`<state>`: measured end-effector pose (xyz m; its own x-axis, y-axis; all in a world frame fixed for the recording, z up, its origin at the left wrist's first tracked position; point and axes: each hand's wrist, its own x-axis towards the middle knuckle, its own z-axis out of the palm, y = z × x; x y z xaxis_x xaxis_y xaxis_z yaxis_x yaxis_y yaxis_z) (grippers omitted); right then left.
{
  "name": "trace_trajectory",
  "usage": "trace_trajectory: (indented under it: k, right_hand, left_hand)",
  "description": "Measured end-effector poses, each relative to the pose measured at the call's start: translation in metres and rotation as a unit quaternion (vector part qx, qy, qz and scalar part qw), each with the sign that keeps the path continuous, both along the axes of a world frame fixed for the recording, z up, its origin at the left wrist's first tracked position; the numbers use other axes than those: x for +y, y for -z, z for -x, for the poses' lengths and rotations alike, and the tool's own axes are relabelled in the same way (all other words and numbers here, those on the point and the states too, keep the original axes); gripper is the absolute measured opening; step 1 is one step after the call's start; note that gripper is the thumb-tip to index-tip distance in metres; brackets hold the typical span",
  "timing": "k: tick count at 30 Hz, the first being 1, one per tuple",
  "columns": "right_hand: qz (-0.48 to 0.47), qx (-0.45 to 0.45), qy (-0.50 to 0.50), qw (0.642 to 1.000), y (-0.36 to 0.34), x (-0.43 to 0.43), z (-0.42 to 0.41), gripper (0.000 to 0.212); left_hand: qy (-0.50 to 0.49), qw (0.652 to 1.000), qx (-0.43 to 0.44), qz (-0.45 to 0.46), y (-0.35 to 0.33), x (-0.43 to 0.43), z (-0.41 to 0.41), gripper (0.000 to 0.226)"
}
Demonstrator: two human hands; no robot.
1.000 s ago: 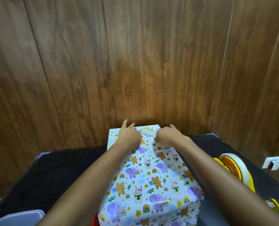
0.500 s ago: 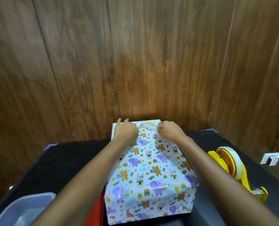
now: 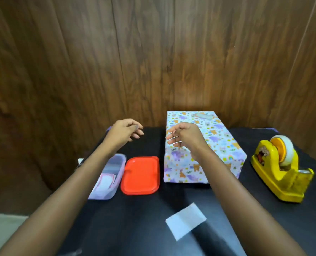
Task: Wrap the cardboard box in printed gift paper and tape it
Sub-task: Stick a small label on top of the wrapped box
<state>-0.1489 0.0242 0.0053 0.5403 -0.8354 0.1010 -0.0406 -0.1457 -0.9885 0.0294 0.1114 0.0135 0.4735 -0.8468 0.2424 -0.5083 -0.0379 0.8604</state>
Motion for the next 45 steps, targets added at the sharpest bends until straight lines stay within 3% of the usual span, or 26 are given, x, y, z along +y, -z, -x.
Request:
trace_trajectory:
  k: [4, 6, 8, 10, 15, 20, 23, 31, 34, 37, 39, 41, 42, 44, 45]
  right_hand:
    - [0.005, 0.042, -0.027, 0.999, 0.023, 0.043, -0.023, 0.026]
    - [0.067, 0.146, -0.017, 0.987, 0.042, 0.056, -0.035, 0.021]
    - [0.198, 0.334, 0.000, 0.921, 0.062, 0.070, -0.045, 0.018]
    - [0.250, 0.440, -0.023, 0.862, 0.079, 0.085, -0.049, 0.030]
    - [0.424, 0.479, -0.097, 0.762, 0.103, 0.102, -0.055, 0.032]
    - [0.556, 0.488, -0.146, 0.657, 0.101, 0.094, -0.057, 0.031]
    - [0.584, 0.500, -0.161, 0.620, 0.103, 0.090, -0.058, 0.032]
    - [0.601, 0.528, -0.181, 0.571, 0.099, 0.089, -0.064, 0.033]
    - [0.597, 0.528, -0.163, 0.583, 0.098, 0.086, -0.062, 0.033]
    - [0.644, 0.442, -0.101, 0.616, 0.098, 0.087, -0.057, 0.026]
    - [0.668, 0.404, -0.056, 0.623, 0.093, 0.086, -0.055, 0.036]
    - [0.671, 0.358, -0.011, 0.649, 0.084, 0.081, -0.055, 0.033]
    - [0.687, 0.320, 0.007, 0.653, 0.077, 0.078, -0.056, 0.027]
    - [0.705, 0.254, 0.040, 0.661, 0.057, 0.073, -0.055, 0.016]
    - [0.696, 0.222, 0.064, 0.680, 0.047, 0.069, -0.055, 0.011]
  left_hand:
    - [-0.050, 0.998, -0.013, -0.037, 0.018, 0.057, -0.009, 0.023]
    - [-0.104, 0.986, -0.096, -0.089, 0.031, 0.078, -0.016, 0.018]
    - [-0.139, 0.964, -0.177, -0.142, 0.045, 0.098, -0.025, 0.018]
    - [-0.103, 0.961, -0.191, -0.168, 0.061, 0.112, -0.028, 0.021]
    - [-0.001, 0.952, -0.210, -0.224, 0.093, 0.126, -0.024, 0.029]
    - [-0.006, 0.962, -0.172, -0.213, 0.100, 0.130, -0.027, 0.027]
    - [-0.008, 0.962, -0.174, -0.211, 0.098, 0.129, -0.025, 0.028]
    - [-0.030, 0.967, -0.149, -0.202, 0.096, 0.125, -0.019, 0.026]
    - [-0.046, 0.972, -0.131, -0.192, 0.094, 0.121, -0.020, 0.026]
    - [-0.040, 0.951, -0.246, -0.184, 0.094, 0.112, -0.022, 0.039]
    - [0.010, 0.930, -0.322, -0.176, 0.095, 0.105, -0.023, 0.053]
    - [0.039, 0.915, -0.364, -0.171, 0.095, 0.094, -0.022, 0.053]
    - [0.041, 0.926, -0.346, -0.148, 0.095, 0.088, -0.020, 0.042]
    - [0.014, 0.973, -0.227, -0.045, 0.087, 0.078, -0.011, 0.013]
    - [-0.010, 0.987, -0.160, 0.007, 0.078, 0.075, -0.008, 0.017]
